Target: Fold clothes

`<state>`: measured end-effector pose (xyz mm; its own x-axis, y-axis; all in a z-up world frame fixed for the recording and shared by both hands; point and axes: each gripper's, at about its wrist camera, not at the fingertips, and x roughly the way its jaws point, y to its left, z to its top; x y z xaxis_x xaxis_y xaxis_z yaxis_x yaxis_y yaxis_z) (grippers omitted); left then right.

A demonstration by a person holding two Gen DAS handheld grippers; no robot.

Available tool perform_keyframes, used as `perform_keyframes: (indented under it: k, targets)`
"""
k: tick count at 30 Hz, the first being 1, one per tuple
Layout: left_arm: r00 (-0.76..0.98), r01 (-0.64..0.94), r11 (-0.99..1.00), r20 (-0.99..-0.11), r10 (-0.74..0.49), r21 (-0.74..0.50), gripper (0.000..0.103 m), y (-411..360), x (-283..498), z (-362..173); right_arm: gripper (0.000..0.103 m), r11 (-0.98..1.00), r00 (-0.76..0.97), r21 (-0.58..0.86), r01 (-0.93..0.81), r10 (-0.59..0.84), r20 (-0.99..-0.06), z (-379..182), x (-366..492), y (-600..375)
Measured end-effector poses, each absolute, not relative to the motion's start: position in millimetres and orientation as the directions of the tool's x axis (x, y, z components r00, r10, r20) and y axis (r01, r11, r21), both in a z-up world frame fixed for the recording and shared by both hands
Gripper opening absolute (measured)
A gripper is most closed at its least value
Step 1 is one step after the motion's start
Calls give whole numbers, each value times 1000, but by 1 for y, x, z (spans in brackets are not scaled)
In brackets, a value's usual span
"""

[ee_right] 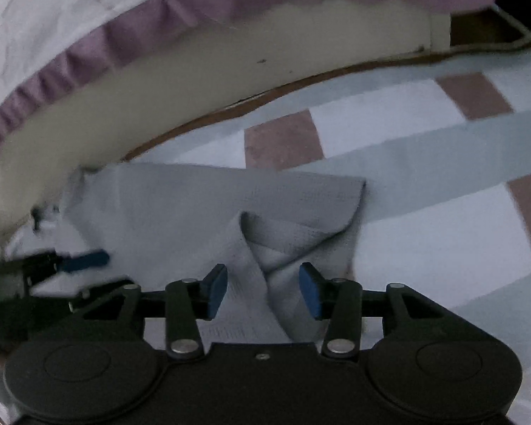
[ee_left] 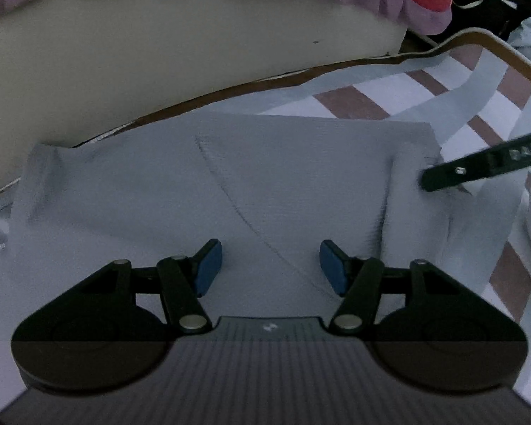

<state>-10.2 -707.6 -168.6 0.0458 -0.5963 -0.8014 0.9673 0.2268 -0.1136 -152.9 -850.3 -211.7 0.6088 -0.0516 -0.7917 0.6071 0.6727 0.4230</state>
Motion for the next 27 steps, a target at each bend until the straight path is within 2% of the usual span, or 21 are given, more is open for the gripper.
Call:
perform_keyframes:
  k: [1, 2, 3, 4, 12, 23, 27]
  targets:
    - [45, 966, 230, -801, -597, -118, 60, -708, -9, -169, 53, 669, 615, 434, 604, -45, -787, -214, -152, -851]
    - [44, 965, 234, -800, -598, -122, 60, -708, -9, -170, 49, 683, 628, 445, 580, -26, -778, -213, -151, -847]
    - [43, 963, 237, -799, -599, -126, 60, -708, -8, -171, 39, 700, 635, 453, 552, -1, -773, -211, -151, -842]
    - [42, 962, 241, -799, -600, -130, 60, -708, -7, -172, 6, 714, 636, 455, 532, 18, -771, -209, -151, -837]
    - [61, 977, 197, -793, -606, -76, 62, -701, -16, -172, 5, 764, 547, 341, 548, -19, -837, -201, -160, -816]
    - [41, 984, 165, -811, -583, -69, 62, -696, -14, -166, 6, 805, 392, 171, 569, -83, -916, -194, -173, -789]
    - [47, 988, 147, -813, -581, -48, 62, -695, -17, -167, 13, 770, 404, 240, 591, -24, -915, -196, -183, -794]
